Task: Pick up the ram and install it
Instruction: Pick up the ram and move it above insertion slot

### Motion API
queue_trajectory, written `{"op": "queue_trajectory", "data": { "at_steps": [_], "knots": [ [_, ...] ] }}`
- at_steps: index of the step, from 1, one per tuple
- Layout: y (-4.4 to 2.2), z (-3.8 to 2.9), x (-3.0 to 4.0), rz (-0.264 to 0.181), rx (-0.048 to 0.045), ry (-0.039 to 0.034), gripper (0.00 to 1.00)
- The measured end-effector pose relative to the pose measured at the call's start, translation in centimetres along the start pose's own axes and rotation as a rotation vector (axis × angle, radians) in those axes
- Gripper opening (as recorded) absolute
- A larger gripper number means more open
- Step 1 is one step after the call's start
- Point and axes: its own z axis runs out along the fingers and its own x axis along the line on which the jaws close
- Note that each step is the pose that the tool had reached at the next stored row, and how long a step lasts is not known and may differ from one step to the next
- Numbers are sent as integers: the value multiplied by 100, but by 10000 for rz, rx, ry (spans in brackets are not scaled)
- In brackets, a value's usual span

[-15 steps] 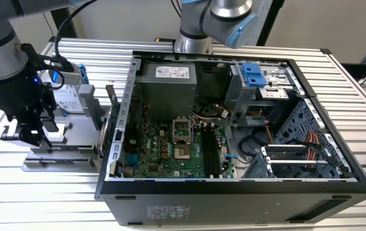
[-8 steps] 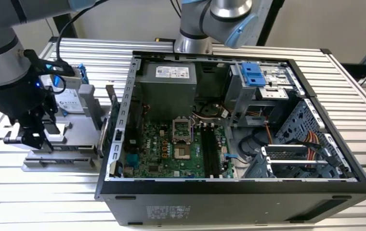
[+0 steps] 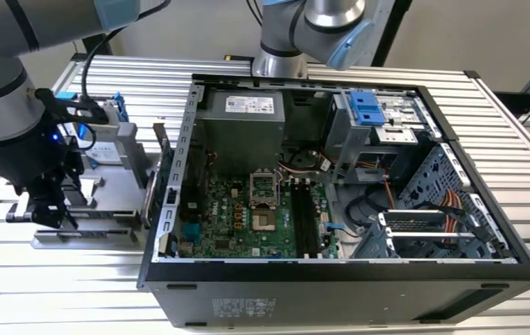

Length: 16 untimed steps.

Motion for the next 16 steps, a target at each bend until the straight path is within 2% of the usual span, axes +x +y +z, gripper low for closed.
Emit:
{"op": "queue_trajectory", "data": {
  "at_steps": [5,11,16],
  "knots": [
    [0,83,13,0,1,-1,100],
    [1,150,14,-4,1,0,100],
    [0,206,13,-29,60,-1,100]
  ]
}}
